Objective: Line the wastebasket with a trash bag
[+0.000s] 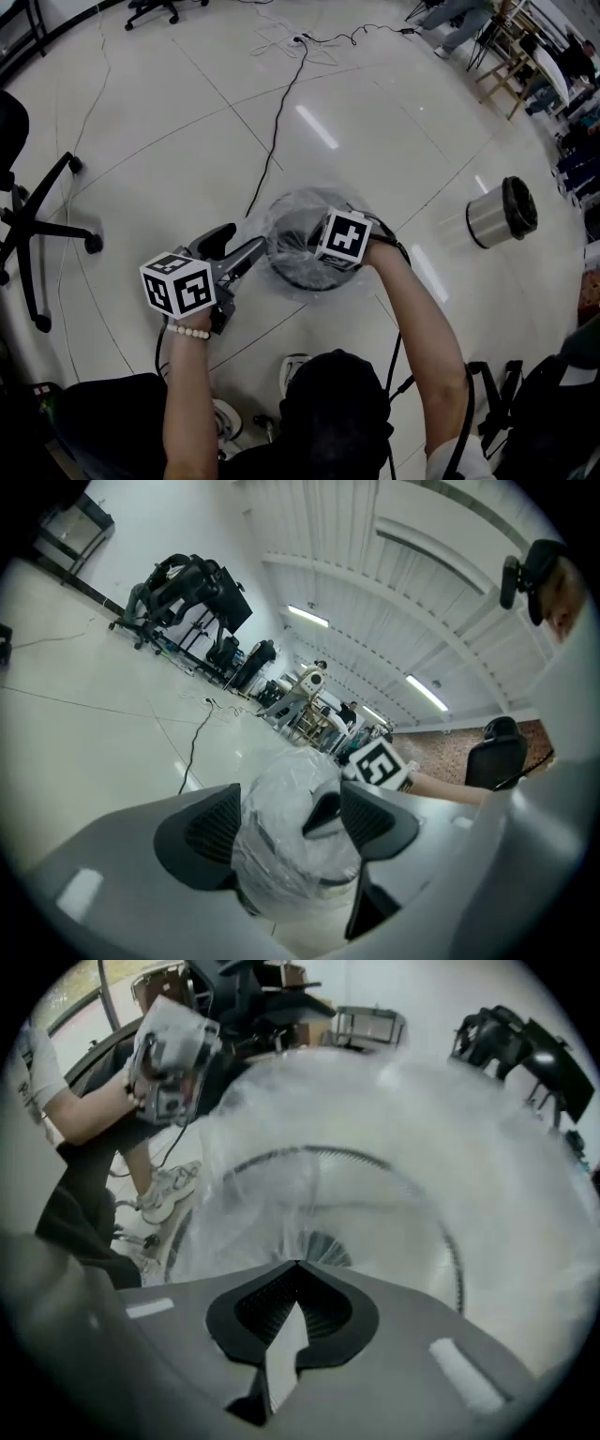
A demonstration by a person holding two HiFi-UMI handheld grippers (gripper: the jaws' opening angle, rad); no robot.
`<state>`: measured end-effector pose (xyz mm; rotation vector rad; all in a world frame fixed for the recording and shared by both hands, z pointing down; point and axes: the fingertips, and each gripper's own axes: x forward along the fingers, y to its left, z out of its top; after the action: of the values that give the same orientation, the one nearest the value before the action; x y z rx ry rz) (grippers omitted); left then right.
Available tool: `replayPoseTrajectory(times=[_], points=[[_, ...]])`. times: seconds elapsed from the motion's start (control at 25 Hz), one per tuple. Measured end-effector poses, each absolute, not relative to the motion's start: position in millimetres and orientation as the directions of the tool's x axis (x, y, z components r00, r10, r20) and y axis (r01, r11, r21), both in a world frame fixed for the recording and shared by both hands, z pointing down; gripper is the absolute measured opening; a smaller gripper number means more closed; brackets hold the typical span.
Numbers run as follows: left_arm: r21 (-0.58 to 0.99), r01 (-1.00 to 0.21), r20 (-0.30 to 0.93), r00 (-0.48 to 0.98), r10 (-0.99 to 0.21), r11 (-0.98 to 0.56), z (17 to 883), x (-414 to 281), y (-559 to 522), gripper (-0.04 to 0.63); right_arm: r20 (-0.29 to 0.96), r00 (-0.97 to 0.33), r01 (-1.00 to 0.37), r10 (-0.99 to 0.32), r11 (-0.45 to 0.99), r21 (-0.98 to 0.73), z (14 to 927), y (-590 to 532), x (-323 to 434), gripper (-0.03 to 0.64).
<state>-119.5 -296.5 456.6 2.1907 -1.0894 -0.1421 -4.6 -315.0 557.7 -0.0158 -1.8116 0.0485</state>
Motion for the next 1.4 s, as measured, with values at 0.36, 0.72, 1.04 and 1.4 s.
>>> replayPoseTrajectory(times=[0.36,0.72,1.04,1.4], points=[[0.591,-0.616,0.138,0.713,-0.687,-0.521,437,-94,-387,0.319,0.976,-0.149,0.063,0.156,0.987,-0.148,597,-298,17,0.001],[0.580,-0.654,0.276,0.718,-0.639,-0.485,496,-86,-411,0.012,0.985,0.075,0.176,0.153,0.971,-0.164,630,-310,21,0.000],[0.606,-0.670,0.305,0.693,-0.653,-0.428,520,-100,-427,0.012,0.964,0.045,0.238,0.262,0.934,-0.265,652,-292,12,0.000],[0.662,-0.577,0.244,0.770,-0.590,-0.479,524,-90,-418,0.012,0.947,-0.120,0.236,0.298,0.935,-0.265,701,-294,-25,0.000]])
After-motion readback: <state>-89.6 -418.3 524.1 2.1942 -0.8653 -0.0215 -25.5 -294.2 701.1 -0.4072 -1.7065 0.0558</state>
